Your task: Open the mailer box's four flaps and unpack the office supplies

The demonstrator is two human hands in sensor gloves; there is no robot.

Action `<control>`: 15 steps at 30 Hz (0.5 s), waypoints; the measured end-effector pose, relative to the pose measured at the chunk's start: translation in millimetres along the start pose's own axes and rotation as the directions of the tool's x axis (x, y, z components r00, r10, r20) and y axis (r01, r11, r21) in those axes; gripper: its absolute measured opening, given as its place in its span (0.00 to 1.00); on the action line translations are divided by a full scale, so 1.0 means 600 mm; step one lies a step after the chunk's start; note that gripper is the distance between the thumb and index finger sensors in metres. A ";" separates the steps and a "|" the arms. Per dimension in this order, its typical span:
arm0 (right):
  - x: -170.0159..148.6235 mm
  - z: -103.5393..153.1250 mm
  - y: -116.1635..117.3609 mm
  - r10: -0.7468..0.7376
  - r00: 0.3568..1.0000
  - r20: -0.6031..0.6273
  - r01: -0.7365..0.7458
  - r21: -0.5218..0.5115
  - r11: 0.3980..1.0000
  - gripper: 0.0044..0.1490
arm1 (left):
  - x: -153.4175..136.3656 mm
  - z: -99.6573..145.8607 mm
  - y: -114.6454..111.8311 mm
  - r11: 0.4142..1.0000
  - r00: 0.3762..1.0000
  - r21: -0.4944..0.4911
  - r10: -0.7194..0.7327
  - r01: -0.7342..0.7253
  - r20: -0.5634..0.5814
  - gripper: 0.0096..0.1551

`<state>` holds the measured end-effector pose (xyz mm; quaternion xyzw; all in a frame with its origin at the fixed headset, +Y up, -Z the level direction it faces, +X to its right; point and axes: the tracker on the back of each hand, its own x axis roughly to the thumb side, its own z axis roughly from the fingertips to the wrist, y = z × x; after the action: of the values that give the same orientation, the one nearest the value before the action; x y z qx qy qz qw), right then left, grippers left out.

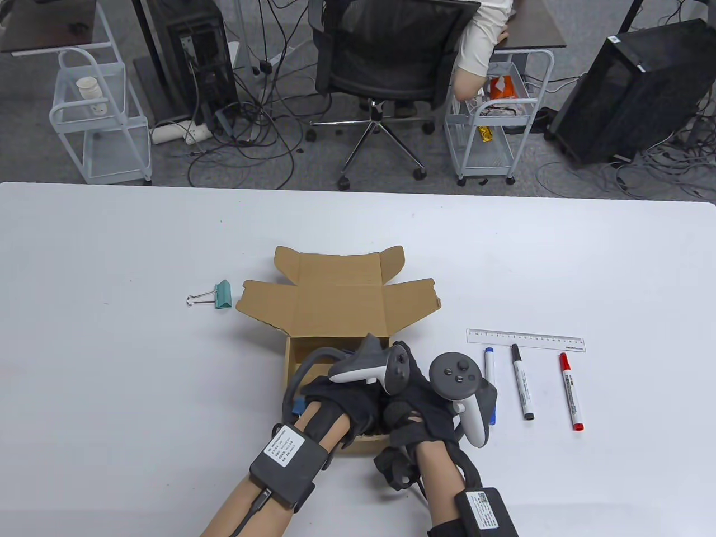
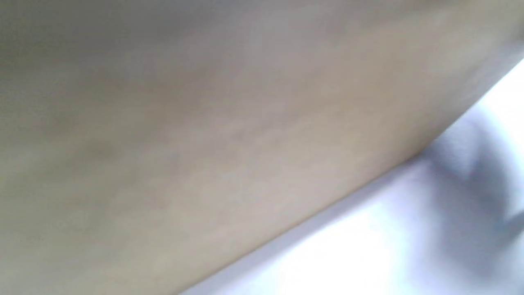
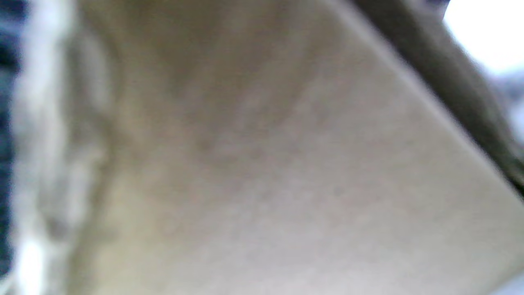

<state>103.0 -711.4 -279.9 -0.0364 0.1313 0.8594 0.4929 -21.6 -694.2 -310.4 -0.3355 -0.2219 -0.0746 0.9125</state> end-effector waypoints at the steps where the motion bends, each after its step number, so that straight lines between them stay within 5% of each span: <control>1: 0.000 0.000 0.000 0.001 1.000 0.000 -0.001 0.000 1.000 0.41 | -0.001 0.003 0.002 1.000 1.000 0.010 0.014 -0.015 0.015 0.36; 15: 0.001 -0.001 -0.001 0.005 1.000 -0.003 -0.005 0.003 1.000 0.41 | -0.027 0.087 0.041 0.973 0.996 0.232 0.000 -0.020 0.088 0.32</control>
<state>103.1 -711.0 -280.4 -0.0364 0.1334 0.8603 0.4908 -47.5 -641.9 -297.0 -0.2306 -0.2670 -0.0288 0.9353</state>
